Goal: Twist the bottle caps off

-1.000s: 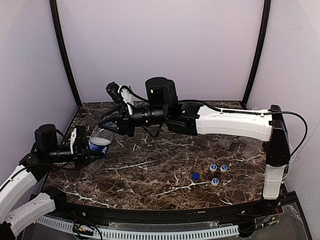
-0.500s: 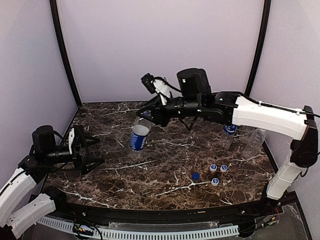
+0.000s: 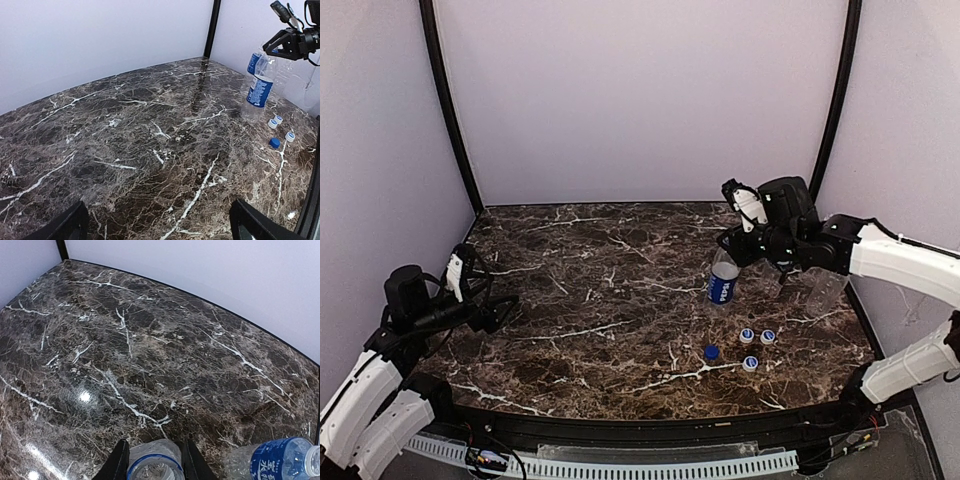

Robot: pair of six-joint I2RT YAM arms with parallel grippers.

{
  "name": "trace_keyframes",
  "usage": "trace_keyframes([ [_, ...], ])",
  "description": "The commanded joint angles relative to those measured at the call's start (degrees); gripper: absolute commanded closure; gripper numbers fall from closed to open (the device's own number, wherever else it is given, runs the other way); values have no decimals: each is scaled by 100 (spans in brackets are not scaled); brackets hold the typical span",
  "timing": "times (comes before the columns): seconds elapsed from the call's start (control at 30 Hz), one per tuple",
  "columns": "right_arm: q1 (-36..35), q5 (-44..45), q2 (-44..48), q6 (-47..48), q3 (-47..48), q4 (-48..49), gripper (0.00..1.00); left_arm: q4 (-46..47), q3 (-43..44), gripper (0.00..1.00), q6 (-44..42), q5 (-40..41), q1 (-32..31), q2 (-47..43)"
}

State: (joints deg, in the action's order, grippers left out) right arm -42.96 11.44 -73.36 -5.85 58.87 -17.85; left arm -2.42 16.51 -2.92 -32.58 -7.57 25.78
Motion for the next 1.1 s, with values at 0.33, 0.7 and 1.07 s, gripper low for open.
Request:
trace_keyframes([
  [0.33,486,609,536,-37,-400,-390,100,151,-307,1,258,411,273,-225],
  [0.7,599,455,525,-224,-483,-412,70,191,-344,1,265,384,287,-229],
  [1.07,598,314,577,-136,-288,-437,37,218,-368,1,260,332,296,-214],
])
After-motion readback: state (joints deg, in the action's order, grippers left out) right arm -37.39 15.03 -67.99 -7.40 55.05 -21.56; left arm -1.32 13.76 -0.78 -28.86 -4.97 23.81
